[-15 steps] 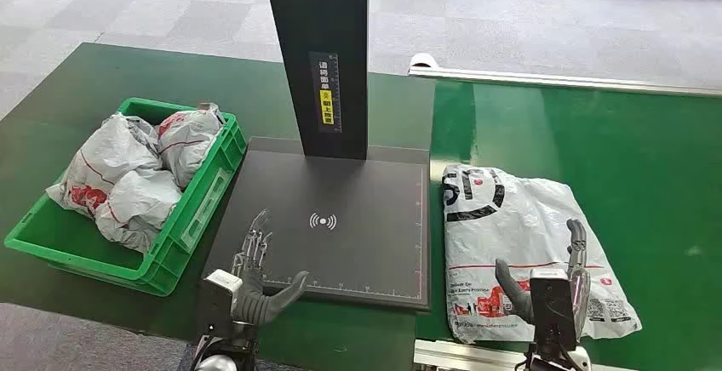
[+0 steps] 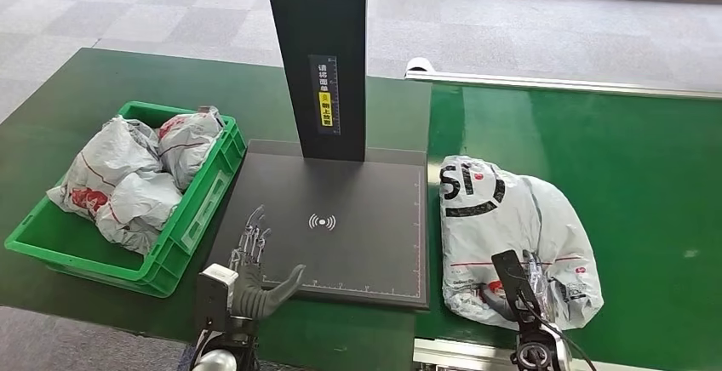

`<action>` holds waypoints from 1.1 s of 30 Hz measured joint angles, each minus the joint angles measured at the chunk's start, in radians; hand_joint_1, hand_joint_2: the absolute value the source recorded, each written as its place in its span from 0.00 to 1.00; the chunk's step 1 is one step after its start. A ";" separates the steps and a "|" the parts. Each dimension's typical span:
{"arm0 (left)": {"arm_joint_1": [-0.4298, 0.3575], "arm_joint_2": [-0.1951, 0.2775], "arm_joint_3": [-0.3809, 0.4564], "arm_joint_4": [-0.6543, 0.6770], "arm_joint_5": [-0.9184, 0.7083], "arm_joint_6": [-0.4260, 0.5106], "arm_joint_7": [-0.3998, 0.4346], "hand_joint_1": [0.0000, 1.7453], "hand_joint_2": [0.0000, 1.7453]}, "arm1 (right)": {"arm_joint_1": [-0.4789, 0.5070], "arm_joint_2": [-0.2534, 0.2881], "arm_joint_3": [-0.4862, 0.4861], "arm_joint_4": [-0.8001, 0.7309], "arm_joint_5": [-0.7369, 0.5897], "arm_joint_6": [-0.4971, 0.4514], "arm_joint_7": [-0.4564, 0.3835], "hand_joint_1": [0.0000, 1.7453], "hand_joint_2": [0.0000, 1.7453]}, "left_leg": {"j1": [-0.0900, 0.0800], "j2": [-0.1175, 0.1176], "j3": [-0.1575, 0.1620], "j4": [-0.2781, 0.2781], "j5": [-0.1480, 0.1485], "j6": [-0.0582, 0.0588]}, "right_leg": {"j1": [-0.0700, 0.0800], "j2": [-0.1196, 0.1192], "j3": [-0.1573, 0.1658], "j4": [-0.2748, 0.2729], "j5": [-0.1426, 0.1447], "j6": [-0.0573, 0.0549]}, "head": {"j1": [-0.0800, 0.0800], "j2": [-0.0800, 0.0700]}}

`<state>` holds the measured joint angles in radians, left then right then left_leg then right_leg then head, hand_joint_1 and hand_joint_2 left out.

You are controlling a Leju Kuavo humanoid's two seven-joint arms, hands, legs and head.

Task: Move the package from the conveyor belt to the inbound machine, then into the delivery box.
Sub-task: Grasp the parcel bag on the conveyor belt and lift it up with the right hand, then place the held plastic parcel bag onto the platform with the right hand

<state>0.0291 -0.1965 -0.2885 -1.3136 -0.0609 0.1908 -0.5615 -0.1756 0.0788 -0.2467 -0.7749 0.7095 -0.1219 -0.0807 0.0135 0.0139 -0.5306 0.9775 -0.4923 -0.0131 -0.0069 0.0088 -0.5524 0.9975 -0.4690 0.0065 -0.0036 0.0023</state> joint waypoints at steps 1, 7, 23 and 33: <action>0.000 0.000 0.000 0.000 0.002 0.004 0.000 0.00 1.00 | -0.016 -0.004 -0.002 0.027 0.003 -0.006 -0.006 1.00 1.00 | 0.000 0.001 0.005 0.000 -0.003 0.001 | 0.000 0.001 0.005 -0.001 -0.002 0.001 | 0.000 0.000; -0.001 -0.004 0.006 -0.004 0.006 0.014 -0.002 0.00 1.00 | -0.076 -0.021 -0.014 0.112 0.005 -0.043 -0.032 1.00 1.00 | 0.000 0.004 0.021 0.000 -0.008 0.006 | 0.000 0.004 0.018 -0.006 -0.005 0.005 | 0.001 0.000; 0.012 -0.010 0.025 -0.018 0.000 0.026 -0.011 0.00 1.00 | 0.077 0.016 0.001 -0.218 -0.078 -0.249 -0.200 1.00 1.00 | -0.001 -0.012 0.000 0.001 -0.005 0.008 | -0.002 -0.010 0.004 -0.006 -0.003 0.009 | 0.000 0.000; 0.009 -0.001 0.037 -0.020 0.001 0.040 -0.057 0.00 1.00 | 0.304 0.040 0.100 -0.889 -0.323 -0.388 -0.419 1.00 1.00 | -0.001 -0.009 -0.009 0.001 -0.005 0.008 | -0.001 -0.008 -0.005 -0.005 -0.004 0.008 | 0.000 0.000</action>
<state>0.0381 -0.1972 -0.2520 -1.3340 -0.0604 0.2303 -0.6187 0.1280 0.1184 -0.1472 -1.6635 0.3865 -0.5102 -0.4997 0.0124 0.0048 -0.5391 0.9785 -0.4973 -0.0050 -0.0084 0.0004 -0.5571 0.9921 -0.4730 0.0150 -0.0037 0.0023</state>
